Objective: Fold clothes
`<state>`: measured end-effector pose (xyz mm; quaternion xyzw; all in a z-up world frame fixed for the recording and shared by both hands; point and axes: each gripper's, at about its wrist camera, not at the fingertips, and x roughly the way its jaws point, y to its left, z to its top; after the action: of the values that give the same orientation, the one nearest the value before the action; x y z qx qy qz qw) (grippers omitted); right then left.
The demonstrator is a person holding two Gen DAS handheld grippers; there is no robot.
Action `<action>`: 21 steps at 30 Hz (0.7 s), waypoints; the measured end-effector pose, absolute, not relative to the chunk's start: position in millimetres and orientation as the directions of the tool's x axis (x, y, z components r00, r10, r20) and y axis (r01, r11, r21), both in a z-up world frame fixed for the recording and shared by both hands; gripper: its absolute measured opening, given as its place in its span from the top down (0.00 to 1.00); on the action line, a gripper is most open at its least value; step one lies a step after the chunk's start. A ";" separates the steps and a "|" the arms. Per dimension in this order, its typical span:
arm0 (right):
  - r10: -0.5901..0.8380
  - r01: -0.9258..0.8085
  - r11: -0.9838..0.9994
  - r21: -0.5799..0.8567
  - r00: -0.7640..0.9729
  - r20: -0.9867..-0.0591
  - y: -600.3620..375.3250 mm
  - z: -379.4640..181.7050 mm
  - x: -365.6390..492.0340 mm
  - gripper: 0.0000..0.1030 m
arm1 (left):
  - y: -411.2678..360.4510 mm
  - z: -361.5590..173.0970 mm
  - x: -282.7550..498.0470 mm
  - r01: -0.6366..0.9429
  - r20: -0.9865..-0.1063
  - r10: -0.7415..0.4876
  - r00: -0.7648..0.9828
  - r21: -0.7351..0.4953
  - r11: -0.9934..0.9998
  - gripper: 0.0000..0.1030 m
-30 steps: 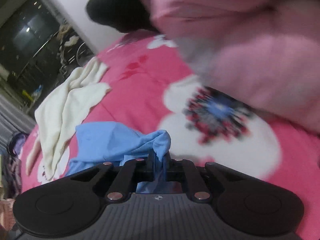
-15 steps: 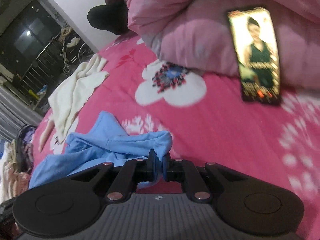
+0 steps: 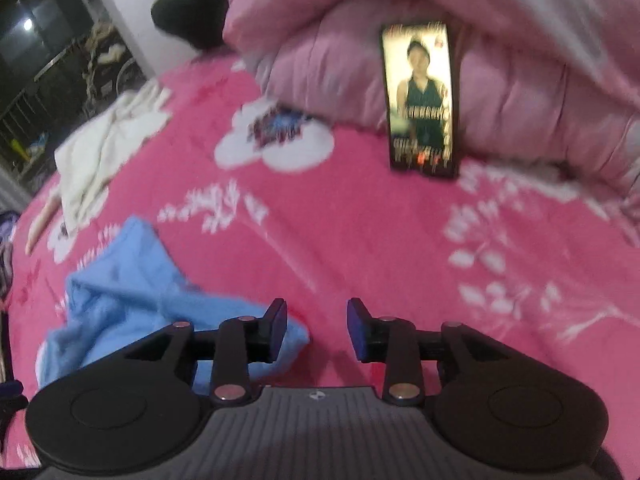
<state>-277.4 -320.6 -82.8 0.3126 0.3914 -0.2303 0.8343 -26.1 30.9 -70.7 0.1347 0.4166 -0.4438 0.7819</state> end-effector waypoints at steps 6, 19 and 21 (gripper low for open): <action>-0.118 0.553 0.772 0.314 0.610 -0.784 -310.9 -72.7 -246.3 0.36 | -56.0 -70.9 -12.5 0.873 -0.683 -0.725 0.089 -0.296 0.386 0.47; -0.023 0.474 0.828 0.300 0.563 -0.826 -297.6 -107.4 -196.8 0.66 | -130.4 -120.0 -47.6 0.965 -0.783 -0.616 0.082 -0.093 0.247 0.76; -0.047 0.492 0.820 0.292 0.566 -0.823 -300.4 -107.9 -201.8 0.80 | -127.1 -120.6 -47.0 0.957 -0.777 -0.623 0.086 -0.110 0.270 0.87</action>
<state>-201.8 -300.4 -107.9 0.2545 0.4380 -0.1590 0.8474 -47.0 -127.1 -120.6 0.2220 0.3755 -0.5620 0.7027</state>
